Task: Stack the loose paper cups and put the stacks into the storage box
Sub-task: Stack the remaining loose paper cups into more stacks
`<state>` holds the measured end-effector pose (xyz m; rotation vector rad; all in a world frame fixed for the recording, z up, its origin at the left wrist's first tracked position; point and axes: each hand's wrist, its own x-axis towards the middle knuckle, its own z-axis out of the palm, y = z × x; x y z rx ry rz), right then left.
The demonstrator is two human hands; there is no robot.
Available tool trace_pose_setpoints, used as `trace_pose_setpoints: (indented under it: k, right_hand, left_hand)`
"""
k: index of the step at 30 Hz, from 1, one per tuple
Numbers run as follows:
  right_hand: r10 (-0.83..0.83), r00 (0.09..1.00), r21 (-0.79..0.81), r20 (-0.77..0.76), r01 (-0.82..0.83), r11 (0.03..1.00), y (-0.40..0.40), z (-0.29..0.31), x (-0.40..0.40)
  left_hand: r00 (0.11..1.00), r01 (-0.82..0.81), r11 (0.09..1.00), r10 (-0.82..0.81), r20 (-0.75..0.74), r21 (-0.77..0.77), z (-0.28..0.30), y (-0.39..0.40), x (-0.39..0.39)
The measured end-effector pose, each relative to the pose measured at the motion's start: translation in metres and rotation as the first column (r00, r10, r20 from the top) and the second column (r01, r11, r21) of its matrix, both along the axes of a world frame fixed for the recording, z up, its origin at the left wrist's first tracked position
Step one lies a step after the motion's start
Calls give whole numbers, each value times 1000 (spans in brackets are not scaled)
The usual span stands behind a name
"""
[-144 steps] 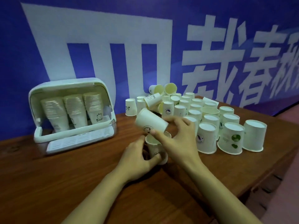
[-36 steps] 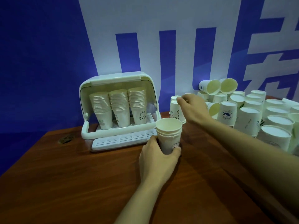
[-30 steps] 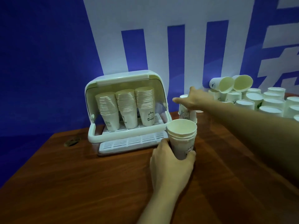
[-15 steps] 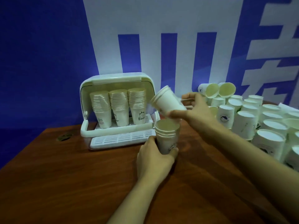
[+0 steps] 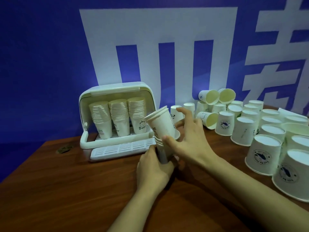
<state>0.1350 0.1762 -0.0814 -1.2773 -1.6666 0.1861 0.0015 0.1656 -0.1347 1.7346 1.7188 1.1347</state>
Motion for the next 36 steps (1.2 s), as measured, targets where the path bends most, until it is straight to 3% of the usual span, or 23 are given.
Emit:
trace_pose_setpoints:
  k: [3, 7, 17, 19, 22, 25, 27, 29, 31, 36]
  right_hand:
    - [59, 998, -7, 35, -58, 998, 1, -1, 4]
    - [171, 962, 13, 211, -177, 984, 4, 1, 6]
    - [60, 936, -57, 347, -43, 997, 8, -16, 7]
    - [96, 957, -62, 274, -82, 995, 8, -18, 3]
    - [173, 984, -4, -48, -173, 985, 12, -28, 11]
    - [-33, 972, -46, -232, 23, 999, 30, -40, 29]
    - [-242, 957, -228, -158, 203, 952, 45, -44, 43]
    - [-335, 941, -406, -52, 287, 868, 59, -43, 51]
    - [-369, 927, -461, 61, 354, 814, 73, -41, 53]
    - [-496, 856, -487, 145, 498, 717, 99, -39, 51]
  left_hand:
    - [1000, 2, 1000, -2, -20, -12, 0, 2, 0]
    - [1000, 7, 1000, -7, -7, -10, 0, 0, 0]
    - [1000, 4, 999, -4, -4, 34, -5, 3, -2]
    - [1000, -2, 1000, 3, -14, 30, -5, 4, -3]
    - [1000, 8, 999, -7, -27, 33, -4, 3, -1]
    - [998, -8, 999, 10, -54, 33, -5, 2, -1]
    - [999, -14, 999, 15, -51, 32, -6, 2, -1]
    - [999, -16, 999, 17, -43, 35, -6, 2, -1]
    - [999, -17, 999, 19, -46, 36, -7, 4, -1]
    - [998, -17, 999, 20, -57, 50, -9, 7, -2]
